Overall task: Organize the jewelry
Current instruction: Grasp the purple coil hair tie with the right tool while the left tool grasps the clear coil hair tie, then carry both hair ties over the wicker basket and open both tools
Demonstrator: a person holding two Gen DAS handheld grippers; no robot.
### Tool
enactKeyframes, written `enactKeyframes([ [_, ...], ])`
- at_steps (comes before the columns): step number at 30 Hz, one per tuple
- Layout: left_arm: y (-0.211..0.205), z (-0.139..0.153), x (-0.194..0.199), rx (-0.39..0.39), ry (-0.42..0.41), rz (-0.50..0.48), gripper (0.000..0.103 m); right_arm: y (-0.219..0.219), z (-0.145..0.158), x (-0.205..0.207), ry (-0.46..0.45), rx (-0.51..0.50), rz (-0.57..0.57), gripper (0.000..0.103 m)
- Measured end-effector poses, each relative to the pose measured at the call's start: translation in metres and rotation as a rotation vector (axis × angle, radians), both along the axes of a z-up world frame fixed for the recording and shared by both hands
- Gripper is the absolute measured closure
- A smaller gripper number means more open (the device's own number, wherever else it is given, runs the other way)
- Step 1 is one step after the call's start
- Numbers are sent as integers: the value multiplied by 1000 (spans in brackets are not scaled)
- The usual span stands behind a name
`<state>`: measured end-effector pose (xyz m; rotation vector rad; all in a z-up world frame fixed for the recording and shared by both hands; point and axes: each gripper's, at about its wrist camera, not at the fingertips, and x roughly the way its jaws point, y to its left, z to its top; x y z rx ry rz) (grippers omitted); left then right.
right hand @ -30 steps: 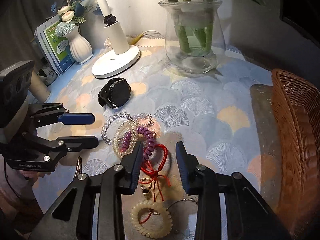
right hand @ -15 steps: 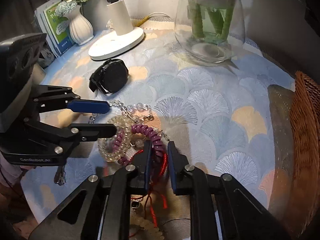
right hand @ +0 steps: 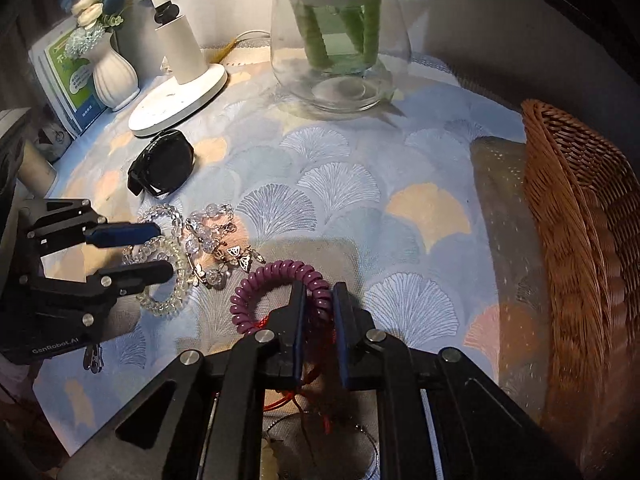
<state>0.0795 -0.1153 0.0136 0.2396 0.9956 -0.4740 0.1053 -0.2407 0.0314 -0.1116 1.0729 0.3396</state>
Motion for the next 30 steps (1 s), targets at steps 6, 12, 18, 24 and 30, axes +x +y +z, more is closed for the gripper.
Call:
enactKeyframes([
  [6,9,26,-15,-69,-45,6,93,-5,23,-9,-53,107,-13,90],
  [12,33,73,-35,-244,-83,6,93,-11,70,-33,-128,245,-11,90],
  [18,9,113,-59,-233,-156,-45,93,-38,105,-72,-217,252,-76,90],
  [24,-61,149,-66,-232,-216,-160,93,-122,141,-99,-309,213,-244,89],
  [30,-142,163,-39,-260,-213,-199,93,-205,147,-98,-307,105,-456,90],
])
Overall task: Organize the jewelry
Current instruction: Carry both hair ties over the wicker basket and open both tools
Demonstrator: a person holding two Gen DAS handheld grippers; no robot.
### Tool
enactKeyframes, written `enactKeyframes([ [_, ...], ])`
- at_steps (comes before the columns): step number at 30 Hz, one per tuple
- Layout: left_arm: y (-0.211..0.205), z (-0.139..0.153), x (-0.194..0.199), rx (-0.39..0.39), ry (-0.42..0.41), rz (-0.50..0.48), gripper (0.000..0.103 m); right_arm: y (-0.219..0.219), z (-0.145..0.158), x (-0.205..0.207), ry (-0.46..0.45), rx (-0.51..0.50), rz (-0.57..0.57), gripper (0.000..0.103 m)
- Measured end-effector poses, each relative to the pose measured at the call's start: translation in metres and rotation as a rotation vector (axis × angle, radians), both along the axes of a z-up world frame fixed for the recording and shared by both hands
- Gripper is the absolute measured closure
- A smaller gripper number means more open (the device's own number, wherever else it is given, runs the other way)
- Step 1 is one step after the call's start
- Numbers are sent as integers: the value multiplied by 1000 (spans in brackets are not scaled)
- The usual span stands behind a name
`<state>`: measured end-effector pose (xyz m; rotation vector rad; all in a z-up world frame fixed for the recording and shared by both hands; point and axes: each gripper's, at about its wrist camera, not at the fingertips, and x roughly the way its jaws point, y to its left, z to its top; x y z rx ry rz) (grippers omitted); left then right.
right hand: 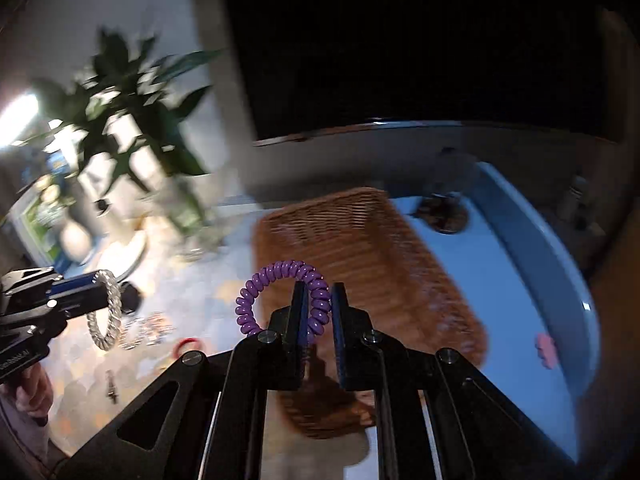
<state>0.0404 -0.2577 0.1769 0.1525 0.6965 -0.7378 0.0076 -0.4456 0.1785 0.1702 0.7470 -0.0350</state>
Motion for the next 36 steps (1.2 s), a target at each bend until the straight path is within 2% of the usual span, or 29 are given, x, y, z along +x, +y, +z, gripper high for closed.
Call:
enactKeyframes([
  [5,-57,-22,52,-24,140,11,93,-41,-27,15,84,10,-99,90],
  [10,-97,-61,84,0,256,28,93,-54,-68,30,195,32,-89,90],
  [16,-128,-94,96,101,280,5,93,-57,-92,30,277,14,-89,90],
  [23,-137,-112,102,165,267,33,92,-64,-100,30,288,39,-99,90],
  [25,-135,-112,103,160,295,32,82,-67,-98,29,260,93,-92,89],
  [26,-133,-110,102,150,304,29,73,-71,-96,26,246,133,-88,88],
  [27,-130,-106,100,135,298,29,69,-74,-93,24,236,167,-88,83],
  [29,-122,-95,94,119,265,36,65,-77,-85,17,213,187,-98,82],
  [33,-97,-63,74,82,208,27,58,-65,-61,1,165,146,-104,79],
  [36,-72,-39,55,53,165,33,56,-53,-46,-6,135,162,-80,79],
])
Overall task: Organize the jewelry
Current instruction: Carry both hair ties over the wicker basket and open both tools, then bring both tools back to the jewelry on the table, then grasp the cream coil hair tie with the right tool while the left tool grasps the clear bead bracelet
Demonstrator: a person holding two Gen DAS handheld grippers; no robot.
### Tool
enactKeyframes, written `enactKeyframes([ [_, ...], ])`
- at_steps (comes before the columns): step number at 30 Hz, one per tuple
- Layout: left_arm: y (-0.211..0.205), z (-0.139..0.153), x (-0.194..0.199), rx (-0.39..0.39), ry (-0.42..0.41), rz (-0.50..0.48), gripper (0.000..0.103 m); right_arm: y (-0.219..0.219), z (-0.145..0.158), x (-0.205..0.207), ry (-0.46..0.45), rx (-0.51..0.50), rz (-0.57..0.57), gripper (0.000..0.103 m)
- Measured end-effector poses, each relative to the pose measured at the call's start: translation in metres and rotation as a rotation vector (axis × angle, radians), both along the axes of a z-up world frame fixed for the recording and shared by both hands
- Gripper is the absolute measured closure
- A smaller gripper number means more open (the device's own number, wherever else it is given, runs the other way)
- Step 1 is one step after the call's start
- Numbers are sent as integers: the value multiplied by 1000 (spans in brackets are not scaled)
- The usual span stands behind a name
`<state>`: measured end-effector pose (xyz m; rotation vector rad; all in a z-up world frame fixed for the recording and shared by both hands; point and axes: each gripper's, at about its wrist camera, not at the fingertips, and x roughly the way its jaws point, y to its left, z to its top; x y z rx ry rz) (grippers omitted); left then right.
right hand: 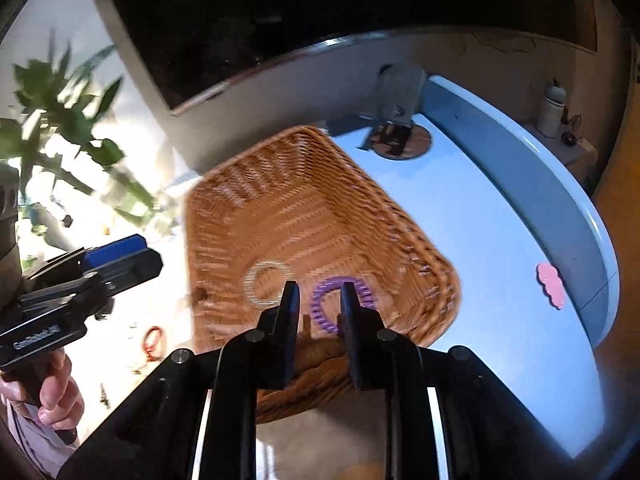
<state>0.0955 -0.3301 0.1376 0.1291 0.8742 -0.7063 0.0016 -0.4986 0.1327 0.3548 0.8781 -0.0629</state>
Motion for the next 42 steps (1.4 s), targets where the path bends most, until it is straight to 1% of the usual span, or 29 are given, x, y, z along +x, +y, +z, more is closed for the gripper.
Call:
enactKeyframes([
  [4,38,27,-28,-20,-27,8,52,31,23,-14,-63,-24,57,79],
  [5,50,32,-36,-23,-30,13,49,41,28,-18,-83,-32,78,78],
  [7,76,40,-51,-18,-44,28,47,61,37,-27,-125,-39,115,72],
  [9,103,51,-67,7,-77,49,47,83,43,-35,-161,-34,168,62],
  [11,134,65,-85,20,-123,74,45,108,45,-43,-188,-35,240,59],
  [13,166,79,-103,11,-156,89,35,132,44,-47,-201,-54,283,58],
  [14,182,85,-111,1,-176,92,28,143,41,-49,-206,-58,305,58],
  [16,212,97,-129,-1,-234,122,26,165,33,-49,-210,-54,340,58],
  [19,249,103,-148,24,-298,189,26,186,13,-45,-218,-25,365,58],
  [21,273,103,-155,17,-315,225,26,196,-7,-44,-232,-15,364,58],
  [22,286,101,-156,6,-309,243,26,200,-16,-43,-243,-5,362,57],
  [25,312,79,-146,-33,-263,287,26,204,-42,-40,-248,62,351,57],
  [27,326,56,-136,-42,-229,319,26,207,-53,-39,-253,80,335,57],
  [29,331,29,-120,-54,-168,345,26,210,-60,-39,-249,55,317,57],
  [33,339,-30,-87,-97,-38,390,26,210,-67,-33,-186,5,281,57],
  [35,339,-54,-72,-111,22,404,26,208,-71,-30,-166,25,296,57],
  [39,328,-83,-48,-116,91,405,26,212,-78,-25,-124,-5,308,58],
  [41,321,-93,-39,-105,106,405,26,220,-82,-22,-90,-36,338,58],
  [42,317,-96,-35,-91,104,410,26,225,-82,-23,-89,-59,350,58],
])
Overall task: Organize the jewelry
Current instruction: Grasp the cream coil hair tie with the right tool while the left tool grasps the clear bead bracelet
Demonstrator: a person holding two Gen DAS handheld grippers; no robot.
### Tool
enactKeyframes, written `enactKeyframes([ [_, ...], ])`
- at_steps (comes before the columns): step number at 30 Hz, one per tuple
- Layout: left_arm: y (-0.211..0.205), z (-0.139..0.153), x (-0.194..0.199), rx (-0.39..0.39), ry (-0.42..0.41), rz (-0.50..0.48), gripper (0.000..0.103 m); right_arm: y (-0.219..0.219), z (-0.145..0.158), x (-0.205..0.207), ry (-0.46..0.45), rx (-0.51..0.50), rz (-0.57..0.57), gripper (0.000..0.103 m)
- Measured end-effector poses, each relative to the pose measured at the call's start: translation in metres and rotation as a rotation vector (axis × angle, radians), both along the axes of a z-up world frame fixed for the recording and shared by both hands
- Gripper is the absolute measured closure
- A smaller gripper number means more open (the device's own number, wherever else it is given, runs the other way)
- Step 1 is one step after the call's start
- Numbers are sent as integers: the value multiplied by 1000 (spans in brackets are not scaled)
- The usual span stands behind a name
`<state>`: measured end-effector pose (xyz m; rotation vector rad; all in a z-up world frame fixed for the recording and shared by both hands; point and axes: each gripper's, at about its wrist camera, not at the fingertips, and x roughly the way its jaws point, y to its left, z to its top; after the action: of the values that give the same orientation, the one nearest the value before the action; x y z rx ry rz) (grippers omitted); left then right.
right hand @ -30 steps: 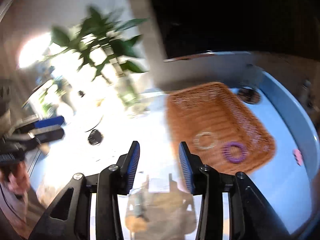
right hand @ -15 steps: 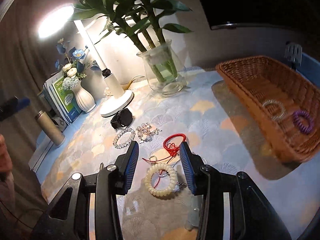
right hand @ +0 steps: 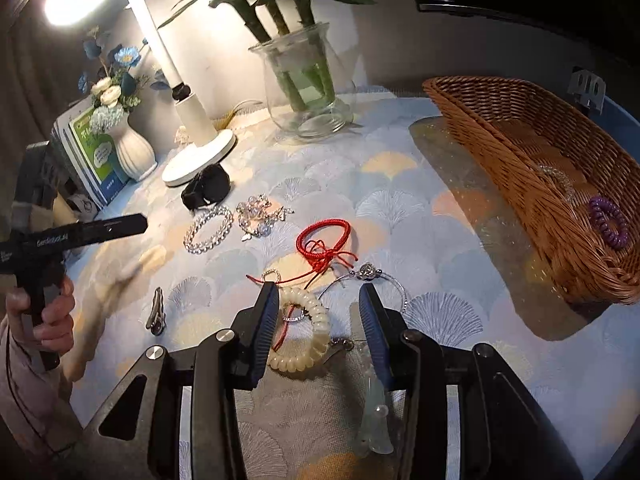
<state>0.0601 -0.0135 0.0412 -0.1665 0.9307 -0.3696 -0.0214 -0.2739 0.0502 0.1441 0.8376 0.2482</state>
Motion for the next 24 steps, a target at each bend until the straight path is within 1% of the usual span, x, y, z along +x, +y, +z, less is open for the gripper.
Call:
enactKeyframes([
  [2,-7,-6,8,24,-2,1,26,8,1,-3,-19,-39,24,58],
  [4,-12,-11,14,39,0,5,26,13,-1,-2,-18,-71,35,59],
  [5,-14,-14,17,47,1,8,27,15,-2,-1,-11,-81,34,62],
  [6,-16,-17,18,58,0,10,28,15,-4,1,0,-85,34,66],
  [7,-17,-21,20,65,2,11,28,15,-6,2,10,-84,33,67],
  [9,-17,-29,20,65,15,10,32,14,-7,4,20,-84,26,67],
  [11,-19,-27,18,85,-4,14,36,11,-7,3,19,-73,26,67],
  [12,-20,-27,18,80,-3,11,38,12,-6,3,19,-71,26,67],
  [14,-23,-28,20,110,1,15,41,12,-8,3,37,-75,24,67],
  [16,-29,-28,20,144,-7,14,49,15,-9,2,51,-106,24,67],
  [17,-32,-28,20,175,-14,17,59,17,-9,1,51,-122,27,67],
  [19,-38,-28,21,216,-27,12,65,23,-10,1,47,-142,48,67],
  [20,-41,-28,21,227,-32,5,68,25,-11,2,48,-153,53,69],
  [21,-44,-29,21,238,-37,-1,70,26,-12,3,54,-163,53,75],
  [22,-45,-28,21,249,-43,-5,72,26,-14,5,65,-167,52,80],
  [23,-47,-28,21,257,-49,-11,76,26,-16,7,79,-160,55,86],
  [24,-48,-28,21,265,-53,-15,81,25,-18,9,89,-151,56,88],
])
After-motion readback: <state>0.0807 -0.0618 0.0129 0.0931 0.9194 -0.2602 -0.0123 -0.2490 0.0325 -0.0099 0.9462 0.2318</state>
